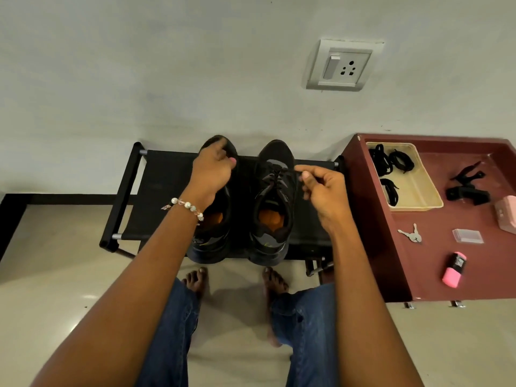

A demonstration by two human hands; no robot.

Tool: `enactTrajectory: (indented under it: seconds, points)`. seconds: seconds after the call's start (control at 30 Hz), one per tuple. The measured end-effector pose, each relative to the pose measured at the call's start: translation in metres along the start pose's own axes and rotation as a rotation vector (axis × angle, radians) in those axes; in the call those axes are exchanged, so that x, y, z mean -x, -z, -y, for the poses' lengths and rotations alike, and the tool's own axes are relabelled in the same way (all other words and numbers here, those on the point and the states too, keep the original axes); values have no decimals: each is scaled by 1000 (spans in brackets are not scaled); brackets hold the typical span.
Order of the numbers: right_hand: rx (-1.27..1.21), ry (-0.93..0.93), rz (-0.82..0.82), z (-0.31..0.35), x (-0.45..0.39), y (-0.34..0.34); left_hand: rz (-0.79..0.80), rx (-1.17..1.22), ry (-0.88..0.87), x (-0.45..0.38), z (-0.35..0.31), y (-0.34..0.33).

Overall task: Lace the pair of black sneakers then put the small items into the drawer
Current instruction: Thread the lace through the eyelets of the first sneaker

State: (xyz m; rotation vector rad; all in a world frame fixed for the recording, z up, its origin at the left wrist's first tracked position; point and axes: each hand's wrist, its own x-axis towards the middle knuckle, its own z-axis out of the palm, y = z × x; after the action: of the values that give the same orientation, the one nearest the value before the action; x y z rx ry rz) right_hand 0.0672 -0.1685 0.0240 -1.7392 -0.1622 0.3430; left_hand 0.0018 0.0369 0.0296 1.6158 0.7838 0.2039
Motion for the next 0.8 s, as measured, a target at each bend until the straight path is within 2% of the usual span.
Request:
enactTrajectory:
  seconds: [0.1, 0.17, 0.23, 0.3, 0.33, 0.5, 0.67, 0.8]
  points:
    - [26, 77, 52, 1, -2, -6, -53, -545, -307, 12, -2, -7]
    - [27, 121, 54, 2, -2, -12, -70, -731, -535, 18, -6, -14]
    - [22, 133, 50, 3, -1, -18, 82, -707, -649, 21, -6, -23]
    - [36, 153, 50, 2, -2, -22, 223, -593, -670, 23, -2, -30]
    - [41, 159, 48, 2, -3, -23, 234, -529, -661, 25, 2, -33]
    - [64, 111, 125, -6, -9, -21, 53, -271, -525, 25, 17, -43]
    - [169, 114, 84, -4, -12, -19, 36, -281, -565, 23, 21, -46]
    - [254, 140, 108, -6, -12, -14, 36, -415, -632, 21, 22, -45]
